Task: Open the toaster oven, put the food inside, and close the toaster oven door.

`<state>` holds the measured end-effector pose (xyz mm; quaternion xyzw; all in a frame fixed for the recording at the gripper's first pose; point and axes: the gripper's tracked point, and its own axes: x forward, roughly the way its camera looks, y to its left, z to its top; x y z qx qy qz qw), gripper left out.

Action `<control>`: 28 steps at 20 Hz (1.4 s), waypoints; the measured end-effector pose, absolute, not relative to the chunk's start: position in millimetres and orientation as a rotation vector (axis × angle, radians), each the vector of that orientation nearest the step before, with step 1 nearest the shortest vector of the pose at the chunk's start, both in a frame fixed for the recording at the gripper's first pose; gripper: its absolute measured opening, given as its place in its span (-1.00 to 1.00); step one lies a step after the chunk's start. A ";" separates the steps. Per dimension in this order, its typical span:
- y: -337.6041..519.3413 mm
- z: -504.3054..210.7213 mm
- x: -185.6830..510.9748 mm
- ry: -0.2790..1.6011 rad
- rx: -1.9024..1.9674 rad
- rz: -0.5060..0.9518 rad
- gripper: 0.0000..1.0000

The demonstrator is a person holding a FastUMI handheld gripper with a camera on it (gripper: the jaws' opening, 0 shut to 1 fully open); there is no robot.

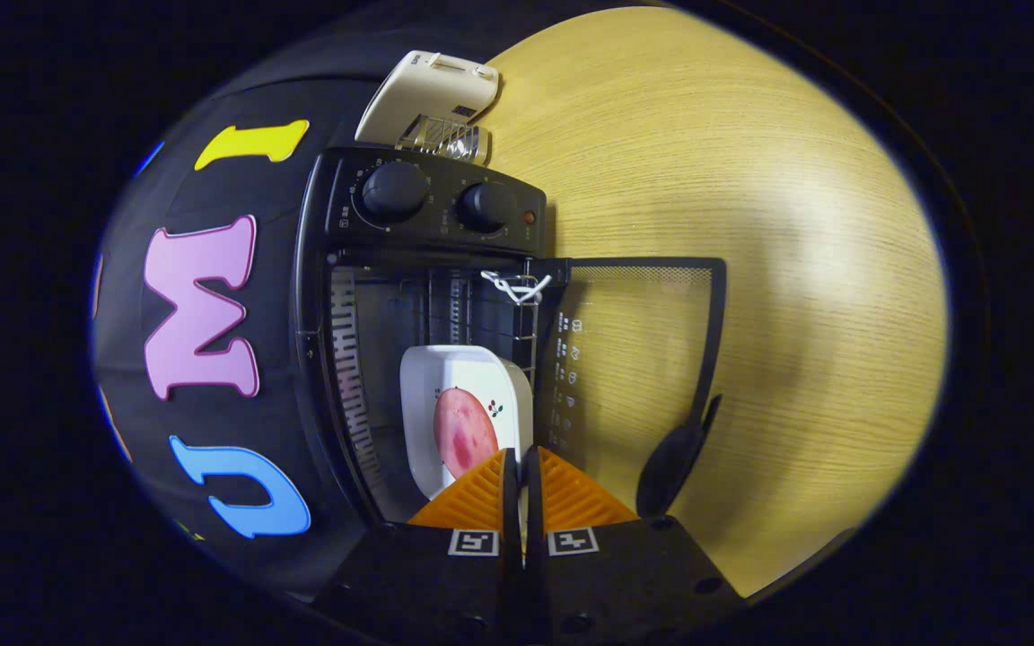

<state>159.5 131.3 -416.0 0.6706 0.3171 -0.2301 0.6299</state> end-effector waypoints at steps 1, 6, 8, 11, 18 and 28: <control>131.3 -417.0 168.5 0.701 1.551 -0.546 -0.89; 134.2 -431.8 195.1 0.671 1.573 -0.625 -0.89; 131.9 -434.8 200.7 0.647 1.584 -0.633 -0.89; 131.6 -436.7 202.8 0.640 1.581 -0.617 -0.87; 143.5 -422.7 188.2 0.676 1.619 -0.469 0.00; 149.3 -372.8 115.0 0.829 1.276 -0.160 0.95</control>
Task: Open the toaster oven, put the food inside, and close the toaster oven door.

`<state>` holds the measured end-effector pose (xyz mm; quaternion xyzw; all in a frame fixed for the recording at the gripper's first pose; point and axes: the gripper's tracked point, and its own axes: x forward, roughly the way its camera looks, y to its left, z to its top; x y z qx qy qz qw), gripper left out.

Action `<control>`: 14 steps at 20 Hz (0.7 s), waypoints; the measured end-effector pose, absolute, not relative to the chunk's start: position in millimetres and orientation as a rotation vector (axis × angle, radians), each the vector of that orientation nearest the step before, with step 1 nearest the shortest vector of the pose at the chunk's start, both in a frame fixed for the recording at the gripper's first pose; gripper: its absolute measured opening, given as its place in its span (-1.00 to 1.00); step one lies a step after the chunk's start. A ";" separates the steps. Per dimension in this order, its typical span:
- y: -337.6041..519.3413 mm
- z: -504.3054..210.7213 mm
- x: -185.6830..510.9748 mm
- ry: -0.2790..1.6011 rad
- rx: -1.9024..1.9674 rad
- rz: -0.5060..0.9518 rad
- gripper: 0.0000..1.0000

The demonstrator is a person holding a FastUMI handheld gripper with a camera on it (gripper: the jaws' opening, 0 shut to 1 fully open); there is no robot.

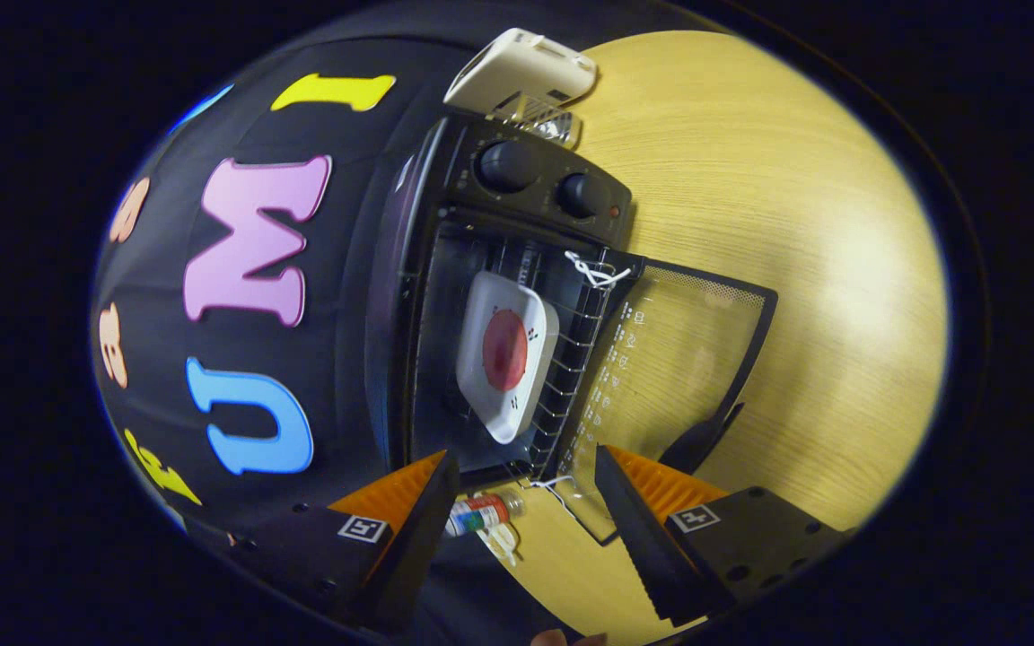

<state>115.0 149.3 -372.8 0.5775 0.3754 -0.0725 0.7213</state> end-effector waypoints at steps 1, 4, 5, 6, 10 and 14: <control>149.8 -370.8 101.5 0.851 1.201 -0.116 0.97; 144.0 -374.1 71.6 0.871 0.953 -0.037 0.97; 139.0 -379.2 62.4 0.878 0.834 -0.017 0.97; 133.6 -386.7 53.0 0.886 0.693 0.001 0.97; 129.9 -411.2 20.5 0.964 0.282 0.075 0.97; 142.3 -446.2 10.8 1.030 0.149 0.109 0.98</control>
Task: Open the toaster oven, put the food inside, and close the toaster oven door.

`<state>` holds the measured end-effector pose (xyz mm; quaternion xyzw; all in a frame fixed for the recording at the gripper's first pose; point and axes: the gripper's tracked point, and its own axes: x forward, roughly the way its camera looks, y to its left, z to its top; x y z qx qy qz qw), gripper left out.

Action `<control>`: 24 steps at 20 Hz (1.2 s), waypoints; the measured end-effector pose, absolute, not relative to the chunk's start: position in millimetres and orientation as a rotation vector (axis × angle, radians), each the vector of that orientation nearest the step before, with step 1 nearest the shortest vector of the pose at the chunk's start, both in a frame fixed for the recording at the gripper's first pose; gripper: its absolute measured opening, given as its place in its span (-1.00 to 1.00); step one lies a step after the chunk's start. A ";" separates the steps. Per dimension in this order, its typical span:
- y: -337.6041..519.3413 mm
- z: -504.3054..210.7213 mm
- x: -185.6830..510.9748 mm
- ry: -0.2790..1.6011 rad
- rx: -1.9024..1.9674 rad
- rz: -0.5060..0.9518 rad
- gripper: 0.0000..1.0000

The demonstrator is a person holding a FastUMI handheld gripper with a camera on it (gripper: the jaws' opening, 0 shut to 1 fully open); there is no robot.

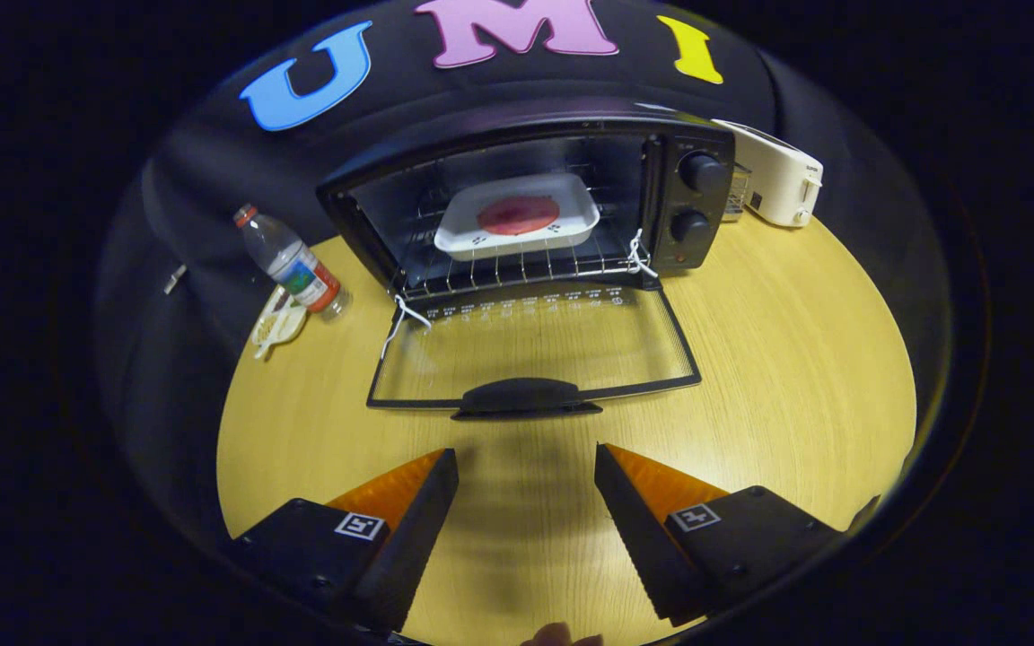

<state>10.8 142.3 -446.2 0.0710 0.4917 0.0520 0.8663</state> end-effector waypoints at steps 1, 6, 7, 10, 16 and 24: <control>143.0 -452.6 12.7 1.031 0.125 0.105 0.98; 142.2 -475.9 28.2 1.042 0.007 0.076 0.98; 144.0 -480.2 29.9 1.048 -0.004 0.074 0.99; 147.9 -492.1 36.8 1.068 -0.027 0.062 0.99; 151.4 -497.0 43.6 1.095 0.040 0.002 0.99; 150.6 -475.7 39.8 1.048 0.073 0.019 0.98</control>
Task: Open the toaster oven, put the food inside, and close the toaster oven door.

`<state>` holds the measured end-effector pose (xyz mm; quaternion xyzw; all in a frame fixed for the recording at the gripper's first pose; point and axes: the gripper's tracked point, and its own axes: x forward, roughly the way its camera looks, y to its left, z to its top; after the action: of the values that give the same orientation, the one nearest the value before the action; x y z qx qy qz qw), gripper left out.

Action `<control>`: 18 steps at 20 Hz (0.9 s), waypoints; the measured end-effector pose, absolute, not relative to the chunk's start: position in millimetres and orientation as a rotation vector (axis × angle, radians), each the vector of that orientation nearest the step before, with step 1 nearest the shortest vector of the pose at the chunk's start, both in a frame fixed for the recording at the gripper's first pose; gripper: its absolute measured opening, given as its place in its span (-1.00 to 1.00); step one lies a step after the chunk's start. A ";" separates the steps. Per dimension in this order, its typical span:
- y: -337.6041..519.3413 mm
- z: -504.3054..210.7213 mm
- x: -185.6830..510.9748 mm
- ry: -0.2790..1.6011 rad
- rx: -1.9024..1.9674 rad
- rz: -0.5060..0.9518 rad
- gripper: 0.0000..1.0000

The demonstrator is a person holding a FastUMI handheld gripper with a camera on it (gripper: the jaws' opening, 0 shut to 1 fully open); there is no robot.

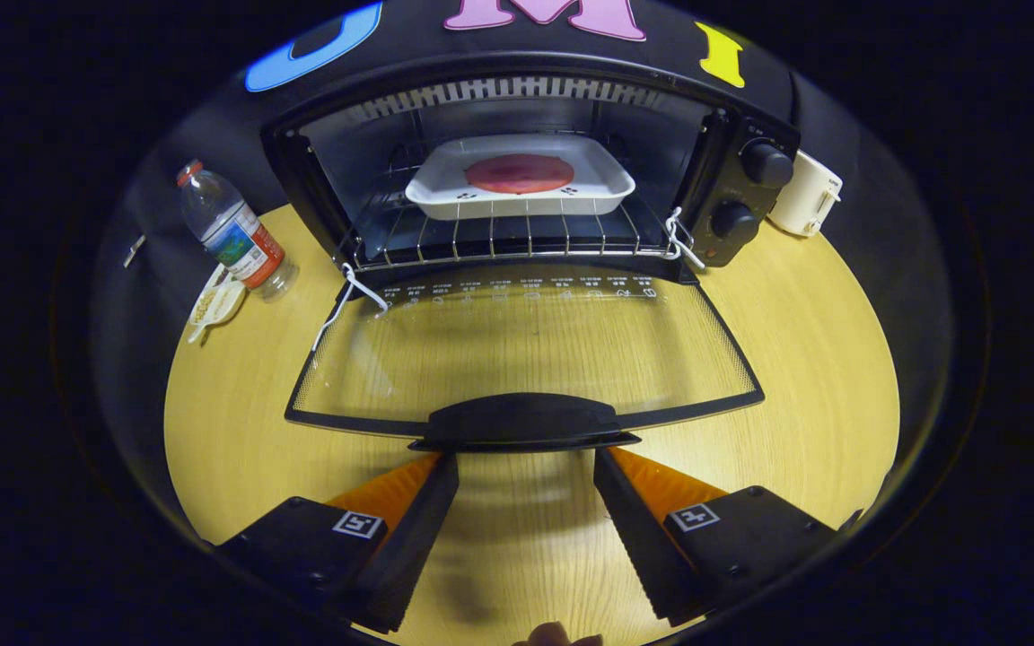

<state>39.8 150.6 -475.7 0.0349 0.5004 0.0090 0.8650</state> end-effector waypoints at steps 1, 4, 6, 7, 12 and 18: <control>150.6 -470.6 39.3 1.035 0.079 0.023 0.98; 149.4 -453.6 38.8 0.993 0.085 0.042 0.98; 148.3 -437.3 41.9 0.945 0.091 0.048 0.99; 148.4 -428.8 44.0 0.918 0.091 0.052 0.99; 152.1 -381.4 62.0 0.796 0.083 0.085 0.99; 157.4 -298.9 79.1 0.616 0.073 0.134 0.99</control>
<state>79.1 157.4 -298.9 0.0358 0.3027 0.0660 0.9501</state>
